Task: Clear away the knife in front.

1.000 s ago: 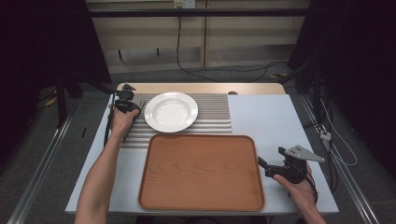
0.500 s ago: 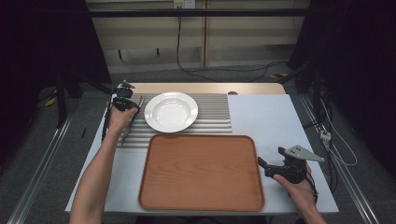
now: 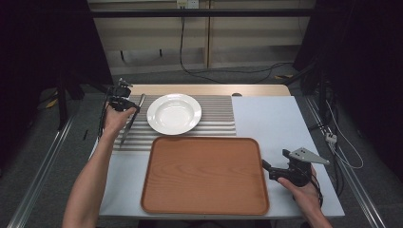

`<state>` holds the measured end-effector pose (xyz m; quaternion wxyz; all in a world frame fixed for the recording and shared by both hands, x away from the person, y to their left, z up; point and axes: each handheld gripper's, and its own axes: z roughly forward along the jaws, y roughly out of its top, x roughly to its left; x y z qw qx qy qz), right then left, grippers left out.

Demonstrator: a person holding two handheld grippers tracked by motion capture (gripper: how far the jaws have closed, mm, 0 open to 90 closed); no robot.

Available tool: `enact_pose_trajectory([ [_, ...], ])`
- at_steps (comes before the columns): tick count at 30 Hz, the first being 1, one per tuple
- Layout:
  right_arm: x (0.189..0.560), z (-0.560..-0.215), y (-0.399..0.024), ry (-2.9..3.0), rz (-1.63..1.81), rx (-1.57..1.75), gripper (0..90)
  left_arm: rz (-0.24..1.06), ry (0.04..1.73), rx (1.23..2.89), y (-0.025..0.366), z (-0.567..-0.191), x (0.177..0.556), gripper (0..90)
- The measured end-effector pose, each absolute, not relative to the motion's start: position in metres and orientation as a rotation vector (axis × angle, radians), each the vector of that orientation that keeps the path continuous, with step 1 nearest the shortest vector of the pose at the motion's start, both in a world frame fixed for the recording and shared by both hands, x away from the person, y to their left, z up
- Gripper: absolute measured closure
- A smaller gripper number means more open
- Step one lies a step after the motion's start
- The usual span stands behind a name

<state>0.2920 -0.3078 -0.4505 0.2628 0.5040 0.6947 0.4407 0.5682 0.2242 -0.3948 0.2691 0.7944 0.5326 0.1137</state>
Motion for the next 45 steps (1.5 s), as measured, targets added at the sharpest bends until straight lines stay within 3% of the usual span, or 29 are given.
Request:
enact_pose_trajectory([
  [27, 0.292, -0.45, -0.307, 1.88, 1.191, 1.36, 7.4, 0.324, 1.215, 2.191, 0.19, -0.355, 0.504, 79.8],
  [45, 0.292, -0.449, -0.306, 1.882, 1.191, 1.357, 7.4, 0.317, 1.095, 2.218, 0.159, -0.352, 0.463, 79.8],
])
